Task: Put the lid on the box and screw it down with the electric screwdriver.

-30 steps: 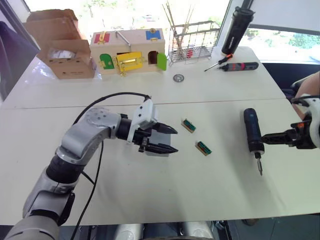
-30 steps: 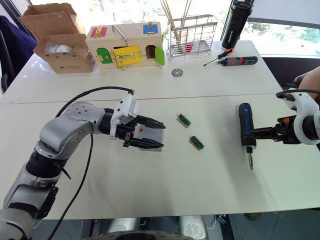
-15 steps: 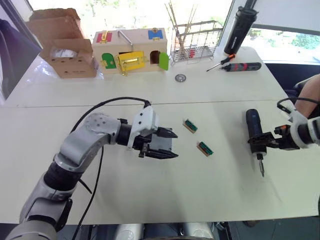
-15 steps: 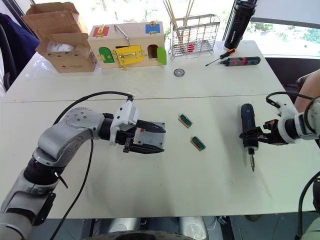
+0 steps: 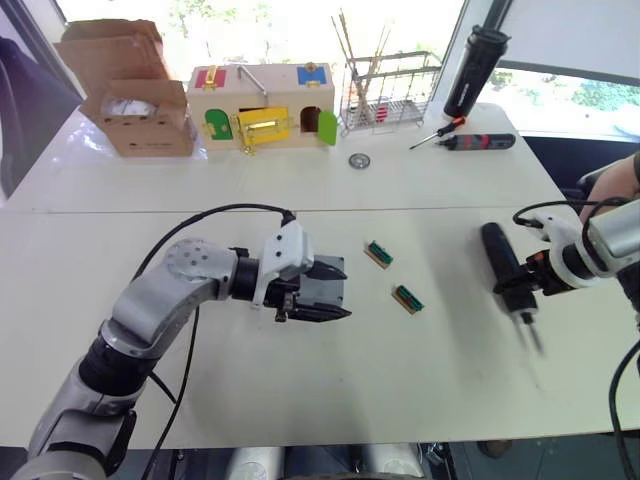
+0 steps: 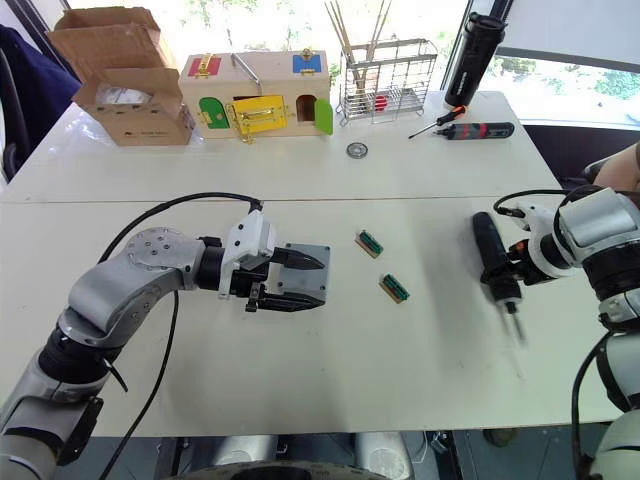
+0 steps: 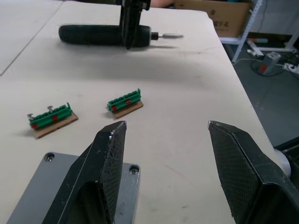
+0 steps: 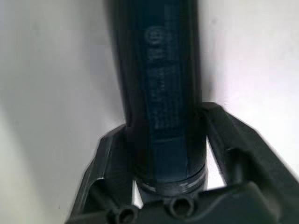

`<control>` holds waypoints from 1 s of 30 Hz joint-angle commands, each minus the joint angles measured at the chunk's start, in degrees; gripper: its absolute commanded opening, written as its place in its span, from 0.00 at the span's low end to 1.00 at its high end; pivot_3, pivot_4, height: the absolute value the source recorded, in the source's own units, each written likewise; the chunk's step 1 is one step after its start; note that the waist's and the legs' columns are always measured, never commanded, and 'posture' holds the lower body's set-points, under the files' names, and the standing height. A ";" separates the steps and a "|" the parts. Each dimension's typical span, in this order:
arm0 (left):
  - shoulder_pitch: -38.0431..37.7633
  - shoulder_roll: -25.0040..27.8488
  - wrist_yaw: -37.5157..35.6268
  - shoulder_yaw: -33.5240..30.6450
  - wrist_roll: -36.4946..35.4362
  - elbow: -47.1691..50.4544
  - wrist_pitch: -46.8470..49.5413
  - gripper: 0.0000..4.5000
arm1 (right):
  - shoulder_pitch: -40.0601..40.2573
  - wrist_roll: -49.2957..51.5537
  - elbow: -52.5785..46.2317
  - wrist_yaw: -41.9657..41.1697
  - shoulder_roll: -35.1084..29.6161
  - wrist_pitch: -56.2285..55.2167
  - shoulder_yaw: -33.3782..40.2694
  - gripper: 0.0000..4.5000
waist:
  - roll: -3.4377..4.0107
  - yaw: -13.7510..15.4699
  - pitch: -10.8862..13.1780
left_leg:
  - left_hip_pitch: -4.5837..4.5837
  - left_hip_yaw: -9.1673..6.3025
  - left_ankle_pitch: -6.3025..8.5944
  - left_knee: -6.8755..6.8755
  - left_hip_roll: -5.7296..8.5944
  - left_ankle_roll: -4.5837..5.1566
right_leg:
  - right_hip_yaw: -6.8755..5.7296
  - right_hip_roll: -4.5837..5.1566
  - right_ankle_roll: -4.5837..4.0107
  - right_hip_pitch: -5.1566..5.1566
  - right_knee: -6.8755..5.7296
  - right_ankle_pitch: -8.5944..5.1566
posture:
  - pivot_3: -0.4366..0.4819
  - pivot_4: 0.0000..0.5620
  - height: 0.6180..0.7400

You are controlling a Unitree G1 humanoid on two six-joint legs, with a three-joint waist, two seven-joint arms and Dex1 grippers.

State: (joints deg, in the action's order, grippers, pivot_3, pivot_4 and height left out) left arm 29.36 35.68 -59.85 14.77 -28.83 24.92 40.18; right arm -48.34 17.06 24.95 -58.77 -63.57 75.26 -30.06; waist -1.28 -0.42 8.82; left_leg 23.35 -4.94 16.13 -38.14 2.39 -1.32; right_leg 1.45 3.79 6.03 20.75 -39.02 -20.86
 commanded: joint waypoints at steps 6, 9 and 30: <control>0.52 0.06 0.45 -0.89 -0.51 0.55 -0.18 0.64 | 8.00 -2.82 -3.54 -4.46 -0.40 -0.33 -2.61 0.41 | -0.12 1.15 -0.08 | 0.02 -0.11 0.01 0.06 0.00 -0.01 | -0.07 -0.01 -0.01 -0.01 0.06 0.00 | 0.48 0.27 1.00; 1.23 -0.09 -0.29 -0.73 -0.17 -1.00 -0.88 0.64 | 7.52 -4.75 -1.68 -3.05 0.55 -2.05 0.23 0.41 | -0.36 1.34 -0.22 | 0.01 -0.20 0.00 0.04 0.01 -0.01 | -0.11 -0.01 0.00 -0.13 0.18 0.00 | 0.48 0.27 1.00; 10.17 4.62 -11.16 -0.18 5.70 -21.43 -7.09 0.64 | 1.09 20.42 -62.66 31.67 50.35 -1.48 72.40 0.41 | 1.33 -0.86 0.41 | 1.01 0.20 -0.25 -0.04 -0.06 -0.41 | 0.01 -0.14 0.10 1.55 -1.15 0.09 | 0.48 0.27 1.00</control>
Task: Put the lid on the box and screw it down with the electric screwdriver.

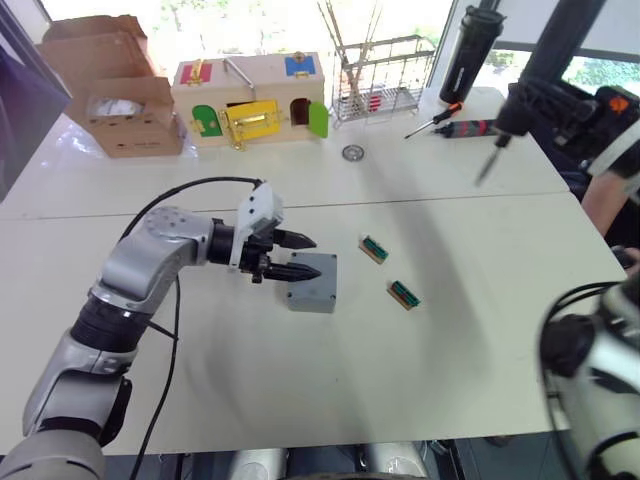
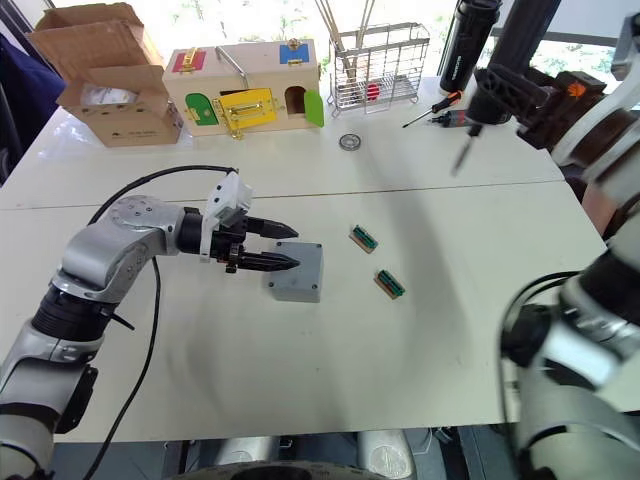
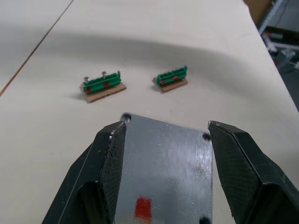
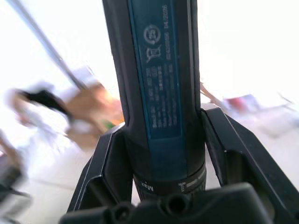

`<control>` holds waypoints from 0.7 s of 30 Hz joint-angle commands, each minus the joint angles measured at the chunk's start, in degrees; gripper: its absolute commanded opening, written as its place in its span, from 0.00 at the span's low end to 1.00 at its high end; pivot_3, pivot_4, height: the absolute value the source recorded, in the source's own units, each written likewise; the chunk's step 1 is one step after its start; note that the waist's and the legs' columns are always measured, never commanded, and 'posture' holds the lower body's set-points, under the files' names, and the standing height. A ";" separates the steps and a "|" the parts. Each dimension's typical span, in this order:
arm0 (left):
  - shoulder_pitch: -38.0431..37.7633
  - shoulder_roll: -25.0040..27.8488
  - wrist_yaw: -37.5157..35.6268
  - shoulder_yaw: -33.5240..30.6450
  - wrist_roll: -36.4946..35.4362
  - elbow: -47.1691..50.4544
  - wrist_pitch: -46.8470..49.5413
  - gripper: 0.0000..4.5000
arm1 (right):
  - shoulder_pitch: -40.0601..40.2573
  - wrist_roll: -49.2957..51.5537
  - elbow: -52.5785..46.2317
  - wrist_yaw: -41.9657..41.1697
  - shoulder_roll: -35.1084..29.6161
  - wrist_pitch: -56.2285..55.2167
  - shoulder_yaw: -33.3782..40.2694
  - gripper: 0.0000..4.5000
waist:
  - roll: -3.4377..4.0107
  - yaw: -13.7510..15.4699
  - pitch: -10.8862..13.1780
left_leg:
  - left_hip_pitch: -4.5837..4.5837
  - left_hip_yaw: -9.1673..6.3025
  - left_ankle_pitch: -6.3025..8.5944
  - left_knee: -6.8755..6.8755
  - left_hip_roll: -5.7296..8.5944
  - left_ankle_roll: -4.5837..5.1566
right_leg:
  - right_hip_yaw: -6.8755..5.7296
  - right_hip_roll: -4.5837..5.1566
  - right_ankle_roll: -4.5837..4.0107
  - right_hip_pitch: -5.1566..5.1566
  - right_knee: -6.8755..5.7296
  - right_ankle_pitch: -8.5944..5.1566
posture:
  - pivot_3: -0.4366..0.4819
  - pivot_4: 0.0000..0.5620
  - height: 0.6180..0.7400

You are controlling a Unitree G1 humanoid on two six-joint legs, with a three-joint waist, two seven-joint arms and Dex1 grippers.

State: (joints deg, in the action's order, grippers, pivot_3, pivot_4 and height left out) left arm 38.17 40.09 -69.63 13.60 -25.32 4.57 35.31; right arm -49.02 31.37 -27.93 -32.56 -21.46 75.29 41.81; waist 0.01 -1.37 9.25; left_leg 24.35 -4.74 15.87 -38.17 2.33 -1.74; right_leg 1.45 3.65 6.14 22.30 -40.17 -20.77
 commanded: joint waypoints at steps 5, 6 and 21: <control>1.27 0.08 -2.24 2.62 5.36 -2.64 -4.48 0.64 | 13.89 3.35 -17.84 10.10 17.90 -12.27 -16.36 0.41 | 0.06 0.18 -0.01 | 0.05 -0.05 -0.09 0.03 0.27 -0.15 | 0.03 0.16 0.00 0.07 0.00 0.00 | 0.48 0.27 1.00; 0.99 -0.36 -1.78 2.58 5.63 -2.75 -4.73 0.64 | 16.61 1.65 -17.86 10.67 18.69 -15.38 -20.26 0.41 | 0.06 0.08 -0.01 | 0.05 -0.07 -0.09 0.05 0.29 -0.15 | 0.03 0.17 0.00 0.06 0.01 0.00 | 0.48 0.27 1.00; -2.07 -2.17 0.29 3.78 8.75 -1.33 -5.55 0.52 | 28.35 -7.66 -8.59 13.11 16.66 -38.92 -38.52 0.41 | 0.06 -2.05 -0.02 | -0.01 -0.17 -0.10 0.08 0.28 -0.16 | 0.01 0.10 0.00 0.11 -0.01 0.00 | 0.48 0.27 1.00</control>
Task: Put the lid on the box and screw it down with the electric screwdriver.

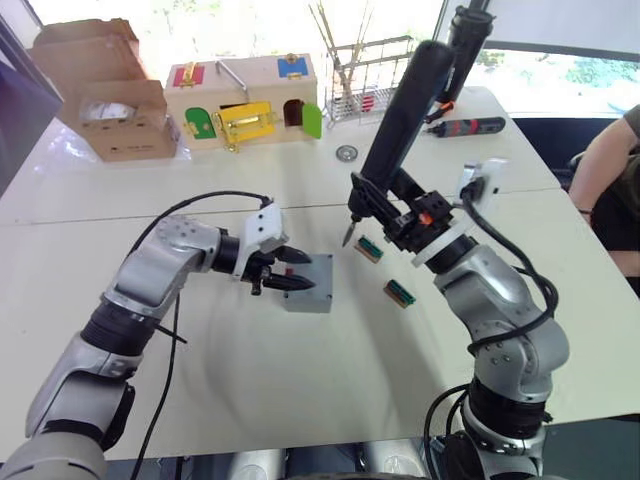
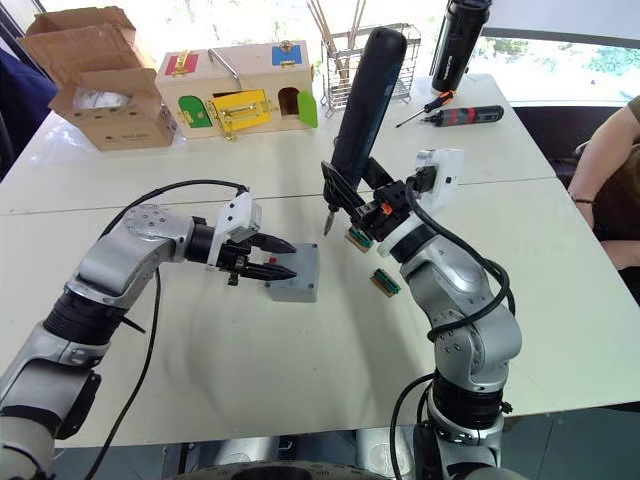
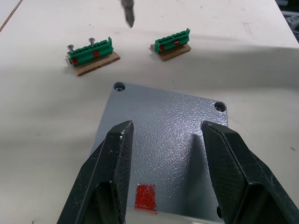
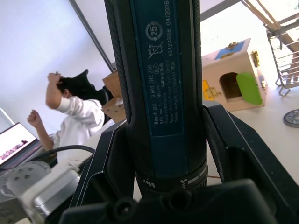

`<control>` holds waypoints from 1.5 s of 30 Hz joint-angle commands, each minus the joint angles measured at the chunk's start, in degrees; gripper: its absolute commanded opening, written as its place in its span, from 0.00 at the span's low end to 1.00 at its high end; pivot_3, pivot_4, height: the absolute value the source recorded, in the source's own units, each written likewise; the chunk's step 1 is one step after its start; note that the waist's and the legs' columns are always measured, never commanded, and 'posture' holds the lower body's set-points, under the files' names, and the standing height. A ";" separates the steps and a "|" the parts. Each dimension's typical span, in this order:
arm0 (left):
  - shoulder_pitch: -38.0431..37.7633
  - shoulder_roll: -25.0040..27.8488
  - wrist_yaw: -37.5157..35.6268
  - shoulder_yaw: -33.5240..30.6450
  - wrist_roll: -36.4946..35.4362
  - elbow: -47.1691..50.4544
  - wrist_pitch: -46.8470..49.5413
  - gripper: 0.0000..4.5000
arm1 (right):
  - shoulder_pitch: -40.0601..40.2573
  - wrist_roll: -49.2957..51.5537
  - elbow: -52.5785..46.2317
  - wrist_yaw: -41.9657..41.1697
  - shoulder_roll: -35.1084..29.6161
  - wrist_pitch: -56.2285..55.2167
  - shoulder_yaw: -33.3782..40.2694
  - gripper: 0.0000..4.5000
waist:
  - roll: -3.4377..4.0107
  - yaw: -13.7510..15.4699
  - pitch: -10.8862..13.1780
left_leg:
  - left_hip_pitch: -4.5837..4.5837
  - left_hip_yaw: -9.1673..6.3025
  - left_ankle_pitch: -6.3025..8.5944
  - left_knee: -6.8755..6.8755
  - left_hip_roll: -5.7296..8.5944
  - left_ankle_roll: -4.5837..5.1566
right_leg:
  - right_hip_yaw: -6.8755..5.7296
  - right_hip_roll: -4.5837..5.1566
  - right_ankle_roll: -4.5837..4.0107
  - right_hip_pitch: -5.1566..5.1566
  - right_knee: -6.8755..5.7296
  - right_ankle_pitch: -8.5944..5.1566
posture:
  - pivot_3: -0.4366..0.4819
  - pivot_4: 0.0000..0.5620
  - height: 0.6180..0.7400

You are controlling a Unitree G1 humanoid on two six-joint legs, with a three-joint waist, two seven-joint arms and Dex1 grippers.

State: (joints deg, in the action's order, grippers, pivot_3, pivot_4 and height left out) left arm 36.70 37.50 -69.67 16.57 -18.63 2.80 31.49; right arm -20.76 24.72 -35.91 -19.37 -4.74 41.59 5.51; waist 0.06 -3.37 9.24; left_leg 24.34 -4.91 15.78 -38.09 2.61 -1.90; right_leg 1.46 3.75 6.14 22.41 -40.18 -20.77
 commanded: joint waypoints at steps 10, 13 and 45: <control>-2.19 1.32 -0.17 1.60 5.36 -0.71 -4.54 0.52 | 1.62 -3.85 4.30 0.61 0.15 -12.61 -6.86 0.41 | 0.00 -0.19 -0.01 | -0.09 0.00 0.00 0.00 0.00 0.00 | 0.00 0.00 0.00 -0.09 0.00 0.00 | 0.48 0.27 1.00; -2.27 1.48 -0.30 1.52 5.55 -0.97 -4.74 0.52 | 1.53 -3.84 5.00 0.99 0.26 -13.50 -7.33 0.41 | 0.00 -0.28 -0.01 | -0.14 0.00 0.00 0.00 0.00 0.00 | 0.00 0.00 0.00 -0.12 0.00 0.00 | 0.48 0.27 1.00; -2.21 1.14 -0.09 1.58 5.40 0.01 -3.46 0.52 | 3.88 -3.53 8.86 1.48 -0.26 -16.64 -10.15 0.41 | 0.00 -0.51 -0.06 | -0.30 0.00 0.00 -0.01 0.00 0.00 | 0.01 -0.01 0.00 -0.26 -0.03 0.00 | 0.48 0.27 1.00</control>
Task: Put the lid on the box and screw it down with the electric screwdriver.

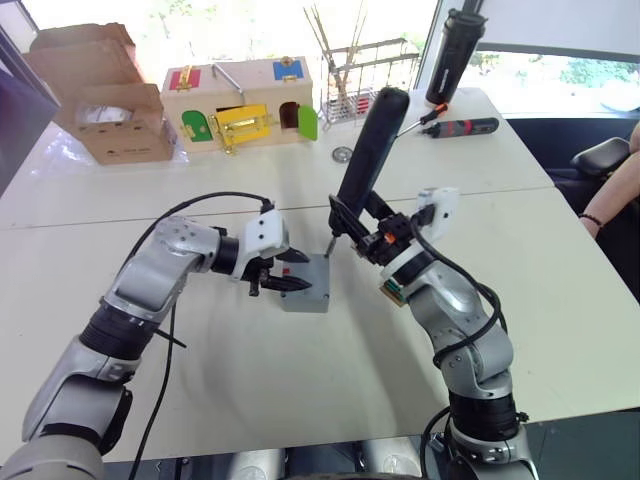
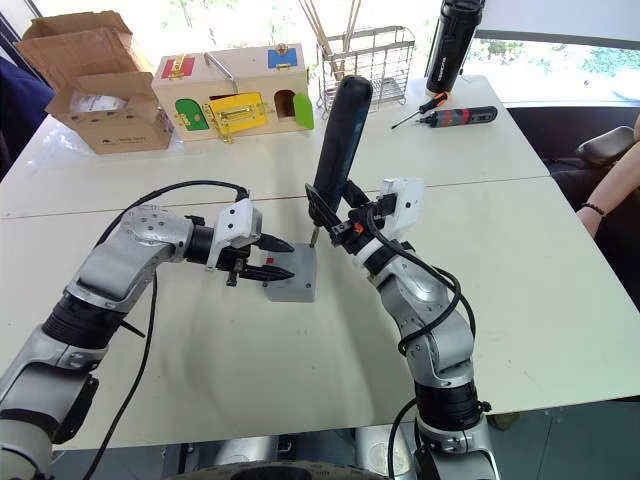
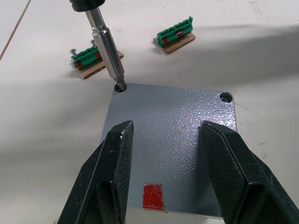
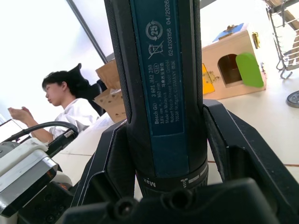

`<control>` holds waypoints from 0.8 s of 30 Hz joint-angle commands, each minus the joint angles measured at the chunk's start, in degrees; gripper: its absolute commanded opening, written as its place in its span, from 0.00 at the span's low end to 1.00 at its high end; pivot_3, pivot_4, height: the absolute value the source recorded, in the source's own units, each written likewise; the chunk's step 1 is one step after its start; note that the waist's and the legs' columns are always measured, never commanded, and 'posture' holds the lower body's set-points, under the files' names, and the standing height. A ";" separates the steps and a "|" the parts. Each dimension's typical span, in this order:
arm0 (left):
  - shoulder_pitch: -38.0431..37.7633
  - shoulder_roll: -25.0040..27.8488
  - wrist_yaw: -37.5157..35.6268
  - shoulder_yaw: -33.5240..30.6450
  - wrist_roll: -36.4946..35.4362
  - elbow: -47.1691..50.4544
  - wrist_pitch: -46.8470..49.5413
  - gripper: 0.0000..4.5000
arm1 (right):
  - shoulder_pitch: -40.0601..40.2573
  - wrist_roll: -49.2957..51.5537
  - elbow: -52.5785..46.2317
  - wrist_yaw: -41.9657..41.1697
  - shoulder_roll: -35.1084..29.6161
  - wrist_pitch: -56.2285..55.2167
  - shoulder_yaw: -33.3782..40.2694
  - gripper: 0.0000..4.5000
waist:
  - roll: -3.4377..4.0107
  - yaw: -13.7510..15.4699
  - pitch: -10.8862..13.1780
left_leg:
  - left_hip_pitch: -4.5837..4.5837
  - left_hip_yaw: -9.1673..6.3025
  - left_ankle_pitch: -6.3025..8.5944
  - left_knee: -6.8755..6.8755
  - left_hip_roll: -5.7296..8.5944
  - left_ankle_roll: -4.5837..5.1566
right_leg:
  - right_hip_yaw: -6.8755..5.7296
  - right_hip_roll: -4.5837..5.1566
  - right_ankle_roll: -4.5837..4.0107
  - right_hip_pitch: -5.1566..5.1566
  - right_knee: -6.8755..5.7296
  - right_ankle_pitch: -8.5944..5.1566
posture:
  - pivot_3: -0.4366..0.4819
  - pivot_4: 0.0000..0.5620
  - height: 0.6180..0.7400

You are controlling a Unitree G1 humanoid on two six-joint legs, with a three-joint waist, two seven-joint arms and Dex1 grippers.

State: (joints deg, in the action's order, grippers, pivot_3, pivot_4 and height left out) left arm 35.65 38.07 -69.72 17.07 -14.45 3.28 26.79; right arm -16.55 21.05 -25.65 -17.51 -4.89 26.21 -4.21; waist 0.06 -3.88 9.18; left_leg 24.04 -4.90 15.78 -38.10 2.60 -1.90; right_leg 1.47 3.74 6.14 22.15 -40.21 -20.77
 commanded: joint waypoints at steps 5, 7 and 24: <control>-1.15 0.46 -0.11 1.17 1.13 -0.20 1.61 0.52 | -0.20 -2.18 -0.09 -2.10 -1.49 -2.39 -3.98 0.41 | 0.01 -0.02 -0.04 | -0.01 0.00 0.00 0.00 0.00 0.00 | 0.00 0.00 0.00 -0.01 0.00 0.00 | 0.48 0.27 1.00; -1.44 0.55 -0.12 1.48 1.43 -0.22 1.53 0.52 | -0.57 -3.62 1.47 -2.82 -1.79 -2.97 -6.16 0.41 | 0.01 -0.06 -0.19 | -0.02 0.00 0.00 0.00 0.00 0.00 | 0.00 -0.01 0.00 -0.01 0.00 0.00 | 0.48 0.27 1.00; -4.45 0.88 0.53 1.42 3.48 -2.66 0.31 0.52 | 1.27 -8.14 8.98 -6.28 -2.73 -7.28 -10.68 0.41 | -0.06 0.05 -1.07 | -2.00 -0.01 0.29 0.81 -0.21 0.50 | 0.06 -0.14 -0.12 -1.69 0.37 -0.07 | 0.48 0.27 1.00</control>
State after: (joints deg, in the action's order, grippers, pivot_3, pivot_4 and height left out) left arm 32.65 38.28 -69.59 16.97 -13.02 2.54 25.97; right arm -17.02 13.58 -19.36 -22.31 -7.40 17.30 -11.54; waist 0.00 -3.83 8.11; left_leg 21.99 -4.92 16.07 -37.25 2.36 -1.39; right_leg 1.53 3.60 6.01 20.44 -39.84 -20.85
